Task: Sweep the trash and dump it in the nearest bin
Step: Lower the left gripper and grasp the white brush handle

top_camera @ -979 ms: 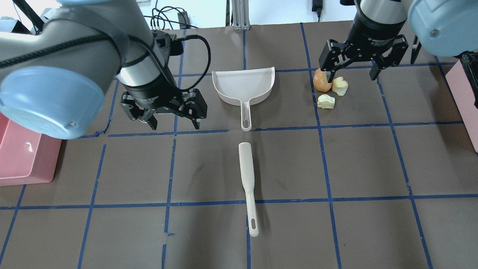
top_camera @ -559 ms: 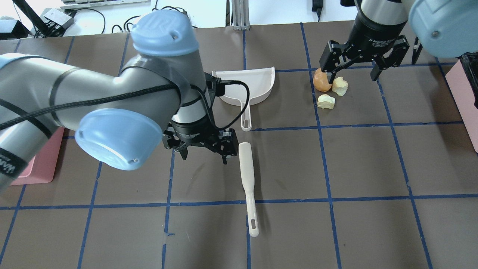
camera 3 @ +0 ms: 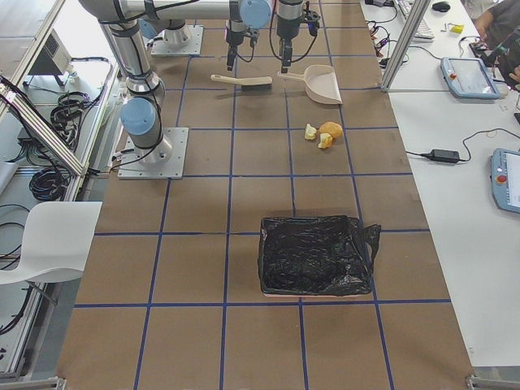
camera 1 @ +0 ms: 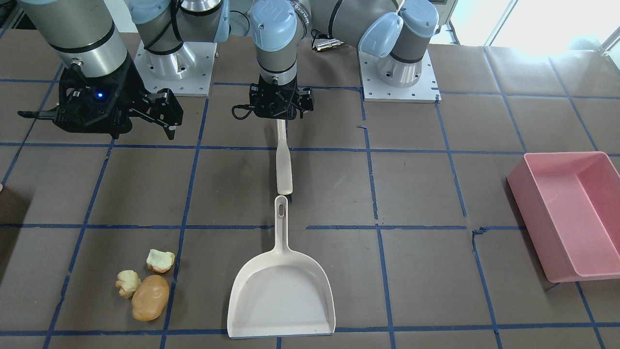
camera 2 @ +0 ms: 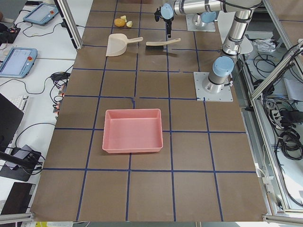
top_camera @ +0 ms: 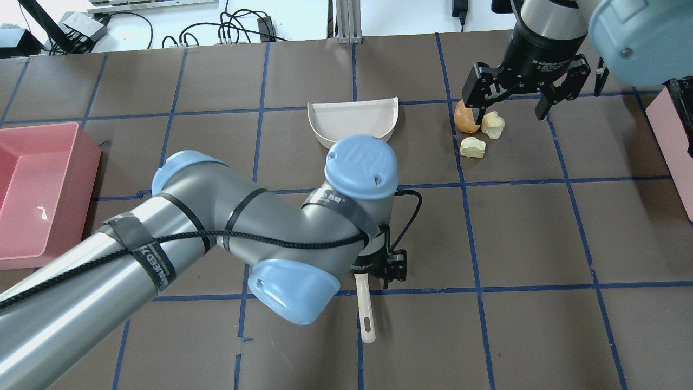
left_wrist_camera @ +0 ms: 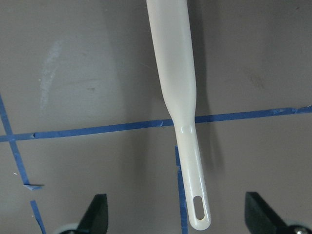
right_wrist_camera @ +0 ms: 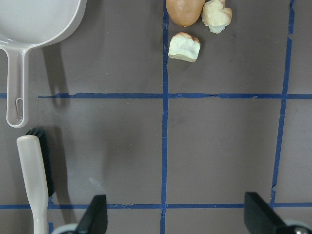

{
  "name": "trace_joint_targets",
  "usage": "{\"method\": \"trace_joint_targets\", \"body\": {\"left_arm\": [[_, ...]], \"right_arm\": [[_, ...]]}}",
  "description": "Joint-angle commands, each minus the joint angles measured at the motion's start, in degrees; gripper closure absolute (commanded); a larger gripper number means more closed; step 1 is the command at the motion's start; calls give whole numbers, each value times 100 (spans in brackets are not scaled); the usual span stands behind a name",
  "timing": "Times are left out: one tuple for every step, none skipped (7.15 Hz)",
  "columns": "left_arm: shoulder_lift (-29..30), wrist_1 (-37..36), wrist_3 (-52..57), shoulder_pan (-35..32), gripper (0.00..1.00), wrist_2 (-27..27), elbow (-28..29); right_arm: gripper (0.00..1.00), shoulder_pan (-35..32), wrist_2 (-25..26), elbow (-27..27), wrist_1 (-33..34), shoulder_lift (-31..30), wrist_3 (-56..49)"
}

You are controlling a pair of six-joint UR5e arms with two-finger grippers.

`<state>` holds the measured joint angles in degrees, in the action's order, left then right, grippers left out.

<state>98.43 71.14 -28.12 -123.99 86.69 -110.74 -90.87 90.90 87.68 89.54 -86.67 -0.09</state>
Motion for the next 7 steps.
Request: {"method": "trace_joint_targets", "body": {"left_arm": [[97,-548,-53,-107,0,-12,-562],[132,-722,42,-99,0,-64,-563],[245,-742,78,-99,2,-195,-563],[316,-803,53,-99,2,-257,-563],[325,-803,44,-107,7,-266,-572],[326,-803,35,-125,11,-275,-572],[326,-803,35,-125,15,-267,-572]], "right_arm": [[0,0,-3,135,28,-25,0],[0,0,-3,179,46,-34,9],[0,0,-3,197,46,-34,0],[0,0,-3,223,46,-52,17],[0,0,-20,249,54,-52,26],[0,0,-3,250,55,-52,18],[0,0,-3,250,55,-52,78]]}}
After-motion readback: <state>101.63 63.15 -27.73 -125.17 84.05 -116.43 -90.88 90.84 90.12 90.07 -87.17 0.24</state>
